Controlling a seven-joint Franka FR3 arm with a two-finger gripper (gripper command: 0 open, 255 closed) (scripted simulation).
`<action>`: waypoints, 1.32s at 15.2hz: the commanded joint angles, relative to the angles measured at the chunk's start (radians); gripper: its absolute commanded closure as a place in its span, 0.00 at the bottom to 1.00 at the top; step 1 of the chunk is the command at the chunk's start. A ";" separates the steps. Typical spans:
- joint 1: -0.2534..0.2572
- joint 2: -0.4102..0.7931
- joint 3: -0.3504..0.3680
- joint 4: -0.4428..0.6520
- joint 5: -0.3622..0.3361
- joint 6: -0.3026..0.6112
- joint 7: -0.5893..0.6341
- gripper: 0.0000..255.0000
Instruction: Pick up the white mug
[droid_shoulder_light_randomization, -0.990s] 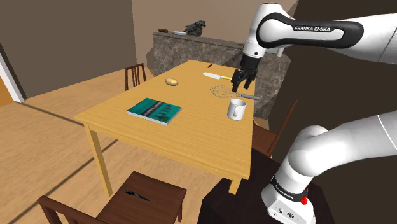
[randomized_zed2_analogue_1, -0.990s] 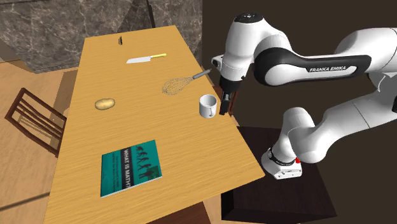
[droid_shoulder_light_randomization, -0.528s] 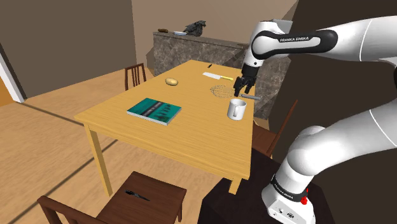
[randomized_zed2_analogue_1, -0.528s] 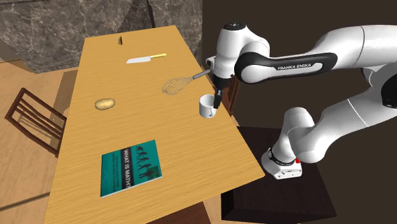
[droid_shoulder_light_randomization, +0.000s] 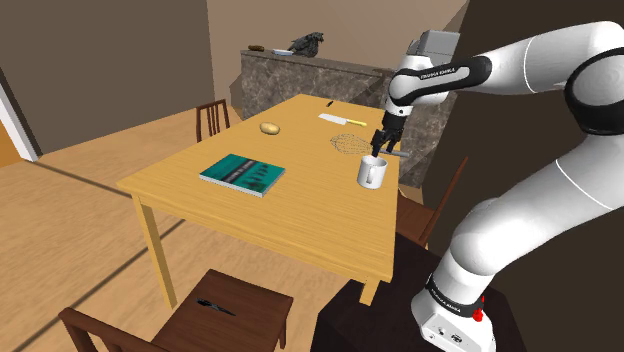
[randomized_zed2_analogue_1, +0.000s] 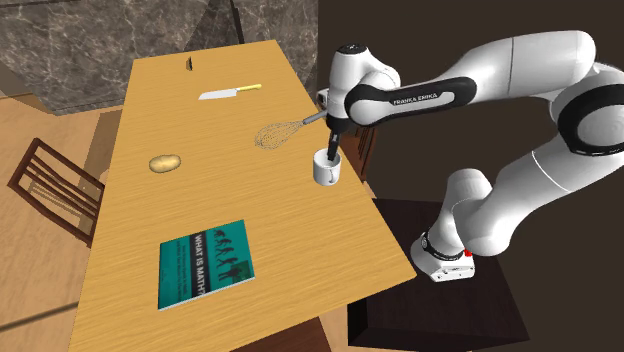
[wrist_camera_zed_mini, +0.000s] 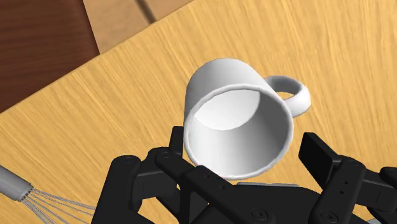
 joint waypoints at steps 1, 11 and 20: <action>-0.002 0.061 -0.039 0.017 0.009 0.044 -0.045 0.00; 0.001 0.173 -0.092 -0.021 0.044 0.188 -0.110 0.00; 0.001 0.172 -0.092 -0.019 0.043 0.185 -0.110 1.00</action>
